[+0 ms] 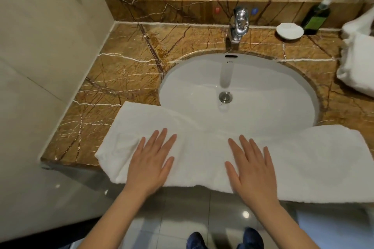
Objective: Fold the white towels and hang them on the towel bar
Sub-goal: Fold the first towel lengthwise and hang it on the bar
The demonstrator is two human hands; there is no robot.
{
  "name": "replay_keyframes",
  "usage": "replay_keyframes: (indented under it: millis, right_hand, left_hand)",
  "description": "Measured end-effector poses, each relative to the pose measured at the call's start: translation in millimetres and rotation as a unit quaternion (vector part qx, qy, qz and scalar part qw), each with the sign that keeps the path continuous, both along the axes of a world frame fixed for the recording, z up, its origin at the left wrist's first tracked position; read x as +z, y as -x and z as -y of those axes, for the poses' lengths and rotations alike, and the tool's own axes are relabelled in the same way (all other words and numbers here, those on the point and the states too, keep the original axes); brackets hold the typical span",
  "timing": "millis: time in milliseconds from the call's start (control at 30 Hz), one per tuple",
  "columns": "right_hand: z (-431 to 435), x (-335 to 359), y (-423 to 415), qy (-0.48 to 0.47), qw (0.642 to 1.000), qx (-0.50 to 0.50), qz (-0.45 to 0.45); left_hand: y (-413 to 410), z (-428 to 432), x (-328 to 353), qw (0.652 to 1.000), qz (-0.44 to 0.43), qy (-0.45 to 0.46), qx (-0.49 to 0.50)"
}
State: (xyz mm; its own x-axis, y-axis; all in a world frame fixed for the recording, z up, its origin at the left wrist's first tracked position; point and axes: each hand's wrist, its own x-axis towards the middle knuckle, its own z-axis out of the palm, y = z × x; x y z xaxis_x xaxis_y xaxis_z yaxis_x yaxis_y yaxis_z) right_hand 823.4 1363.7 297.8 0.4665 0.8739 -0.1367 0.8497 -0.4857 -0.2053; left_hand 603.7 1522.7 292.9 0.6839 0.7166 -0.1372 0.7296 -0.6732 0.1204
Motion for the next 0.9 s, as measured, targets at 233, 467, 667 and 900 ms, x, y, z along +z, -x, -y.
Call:
replay_keyframes:
  millis: [233,467,667,900]
  right_hand:
    - [-9.4,6.7,9.1,-0.012,1.000,0.005,-0.020]
    - [-27.7,3.9,38.7,-0.021,0.999,0.037,-0.033]
    - [-7.9,6.6,5.8,-0.086,0.987,0.062,-0.119]
    - [57.5,18.2,-120.8,-0.114,0.983,-0.141,0.001]
  left_hand:
    - [-8.1,-0.9,17.0,0.998,0.052,0.029,-0.010]
    - [-60.1,24.8,5.4,0.995,0.043,0.028,-0.085]
    - [-61.6,27.2,6.9,0.996,0.039,0.018,-0.084]
    - [-156.2,93.1,26.4,0.981,0.154,0.078,-0.092]
